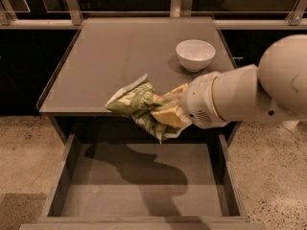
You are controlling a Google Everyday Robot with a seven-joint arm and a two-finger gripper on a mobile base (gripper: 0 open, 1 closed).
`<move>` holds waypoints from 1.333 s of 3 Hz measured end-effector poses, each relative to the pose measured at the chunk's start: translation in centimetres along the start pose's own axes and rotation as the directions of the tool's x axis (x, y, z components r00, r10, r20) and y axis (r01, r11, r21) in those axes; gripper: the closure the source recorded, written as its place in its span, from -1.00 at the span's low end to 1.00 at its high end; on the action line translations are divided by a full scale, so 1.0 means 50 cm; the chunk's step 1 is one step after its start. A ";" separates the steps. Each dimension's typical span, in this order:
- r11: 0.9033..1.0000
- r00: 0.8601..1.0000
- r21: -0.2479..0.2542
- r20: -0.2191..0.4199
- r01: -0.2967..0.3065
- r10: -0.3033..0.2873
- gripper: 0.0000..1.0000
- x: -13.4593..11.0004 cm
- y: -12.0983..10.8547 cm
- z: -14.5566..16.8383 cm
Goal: Place green jalapeno chip bag into top drawer
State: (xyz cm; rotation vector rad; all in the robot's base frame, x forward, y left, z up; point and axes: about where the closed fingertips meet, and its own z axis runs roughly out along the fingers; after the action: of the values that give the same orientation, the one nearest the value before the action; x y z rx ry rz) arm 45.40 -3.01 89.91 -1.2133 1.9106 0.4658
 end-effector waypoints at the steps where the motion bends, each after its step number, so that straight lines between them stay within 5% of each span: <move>1: 0.994 0.995 -0.028 0.015 -0.102 0.103 1.00 0.052 0.043 0.008; 2: 0.973 0.973 -0.068 0.054 -0.222 0.226 1.00 0.111 0.072 0.046; 4: 0.972 0.972 -0.069 0.054 -0.223 0.227 1.00 0.108 0.075 0.045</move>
Offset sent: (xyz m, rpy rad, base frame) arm -0.0420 -0.0013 -0.1111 0.3106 0.2684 -0.1481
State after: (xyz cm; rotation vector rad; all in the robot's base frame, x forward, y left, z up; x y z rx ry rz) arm 41.95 -2.85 83.87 -1.0125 2.0030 0.6797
